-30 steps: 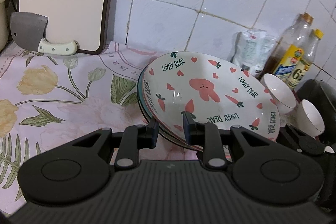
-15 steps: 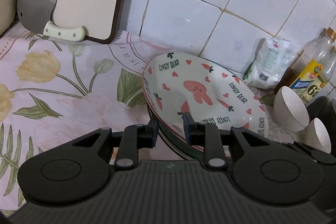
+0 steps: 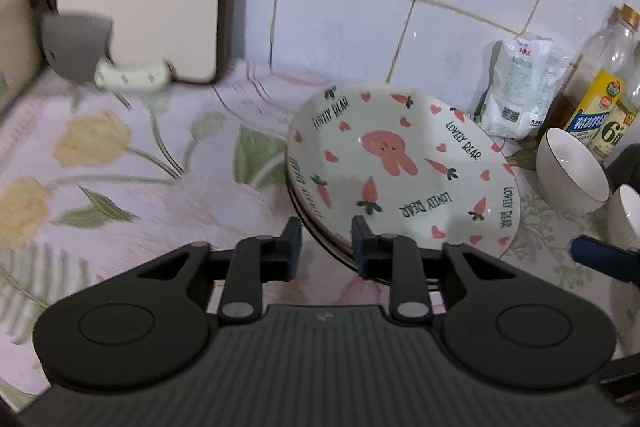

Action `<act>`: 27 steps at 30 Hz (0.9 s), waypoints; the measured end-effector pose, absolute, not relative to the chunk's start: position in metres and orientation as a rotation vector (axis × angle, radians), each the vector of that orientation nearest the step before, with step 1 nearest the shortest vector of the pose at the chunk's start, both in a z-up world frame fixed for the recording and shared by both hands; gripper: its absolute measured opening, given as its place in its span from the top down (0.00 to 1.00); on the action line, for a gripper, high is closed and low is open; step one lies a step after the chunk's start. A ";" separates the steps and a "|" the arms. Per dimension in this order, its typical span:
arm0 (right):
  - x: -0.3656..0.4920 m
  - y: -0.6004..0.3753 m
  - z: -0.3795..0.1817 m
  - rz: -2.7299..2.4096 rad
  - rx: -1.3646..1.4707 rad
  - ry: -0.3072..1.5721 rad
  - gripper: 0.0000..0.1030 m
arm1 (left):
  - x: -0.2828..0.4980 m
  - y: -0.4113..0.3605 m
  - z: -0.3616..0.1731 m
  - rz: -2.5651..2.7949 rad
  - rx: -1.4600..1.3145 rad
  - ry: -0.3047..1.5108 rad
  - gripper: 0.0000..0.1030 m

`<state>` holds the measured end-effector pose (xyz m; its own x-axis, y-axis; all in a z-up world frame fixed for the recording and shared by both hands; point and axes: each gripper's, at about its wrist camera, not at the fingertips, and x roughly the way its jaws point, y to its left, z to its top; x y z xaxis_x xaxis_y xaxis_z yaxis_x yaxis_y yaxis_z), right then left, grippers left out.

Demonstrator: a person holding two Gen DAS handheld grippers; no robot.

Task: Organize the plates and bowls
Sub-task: 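Lower the LOVELY BEAR plate onto the blue egg plate and open the left gripper, then withdraw the left tool and move it toward the large white bowl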

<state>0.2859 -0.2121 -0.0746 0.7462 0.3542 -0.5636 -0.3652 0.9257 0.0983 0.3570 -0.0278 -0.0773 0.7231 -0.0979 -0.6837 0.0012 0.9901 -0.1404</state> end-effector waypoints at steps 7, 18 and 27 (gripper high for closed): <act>0.243 -0.215 -0.055 0.378 -0.078 0.556 0.08 | 0.311 -0.030 -0.045 -0.091 -0.052 0.702 0.48; 0.172 -0.221 -0.008 0.345 -0.153 0.512 0.08 | 0.216 -0.036 0.014 -0.143 0.096 0.579 0.18; 0.106 -0.242 0.015 0.388 -0.166 0.464 0.04 | 0.149 -0.046 0.034 -0.200 0.178 0.536 0.00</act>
<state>0.1059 -0.2422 0.0151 0.8229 0.3258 -0.4656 -0.4003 0.9139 -0.0679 0.1493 -0.0459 0.0337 0.8410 -0.1421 -0.5221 0.2347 0.9652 0.1154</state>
